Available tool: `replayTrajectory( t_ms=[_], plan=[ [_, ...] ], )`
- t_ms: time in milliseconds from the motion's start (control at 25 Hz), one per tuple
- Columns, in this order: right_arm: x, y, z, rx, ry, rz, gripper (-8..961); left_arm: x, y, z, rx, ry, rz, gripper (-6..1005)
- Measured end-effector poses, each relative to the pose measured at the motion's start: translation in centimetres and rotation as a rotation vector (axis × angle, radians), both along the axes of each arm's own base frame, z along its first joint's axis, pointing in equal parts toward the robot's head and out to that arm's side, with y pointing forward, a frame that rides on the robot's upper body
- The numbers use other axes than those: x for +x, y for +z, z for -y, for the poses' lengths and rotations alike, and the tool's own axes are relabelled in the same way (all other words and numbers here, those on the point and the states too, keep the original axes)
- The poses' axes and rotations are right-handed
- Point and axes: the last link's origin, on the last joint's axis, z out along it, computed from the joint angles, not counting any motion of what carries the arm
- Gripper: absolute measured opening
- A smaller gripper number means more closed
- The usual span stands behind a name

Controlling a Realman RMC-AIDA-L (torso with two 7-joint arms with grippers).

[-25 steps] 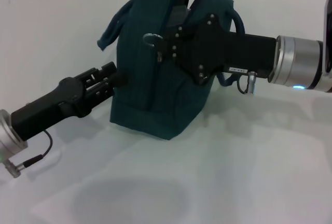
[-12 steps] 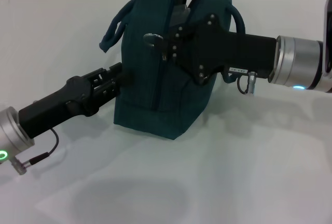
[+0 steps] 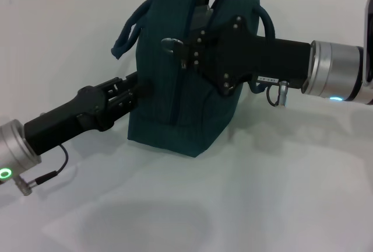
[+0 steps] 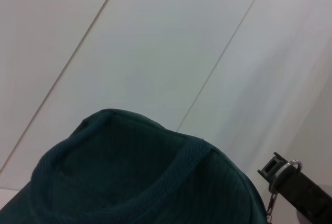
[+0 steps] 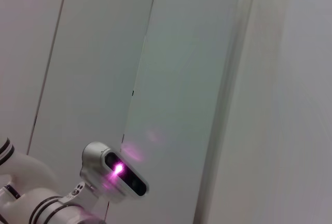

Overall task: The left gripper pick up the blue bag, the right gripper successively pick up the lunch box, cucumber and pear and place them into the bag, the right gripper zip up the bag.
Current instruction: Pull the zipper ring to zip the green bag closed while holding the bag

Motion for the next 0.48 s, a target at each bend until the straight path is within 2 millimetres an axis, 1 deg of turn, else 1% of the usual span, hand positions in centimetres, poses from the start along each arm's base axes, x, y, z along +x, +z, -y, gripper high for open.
replayTrajectory(
  t_ms=[320, 480],
  plan=[
    [0.05, 0.00, 0.04, -0.001, 0.000, 0.000, 11, -0.04, -0.59, -0.55, 0.002, 0.020, -0.023, 396],
    [0.10, 0.00, 0.07, -0.002, -0.002, -0.001, 11, -0.02, -0.57, -0.50, 0.023, 0.007, -0.031, 259]
  ],
)
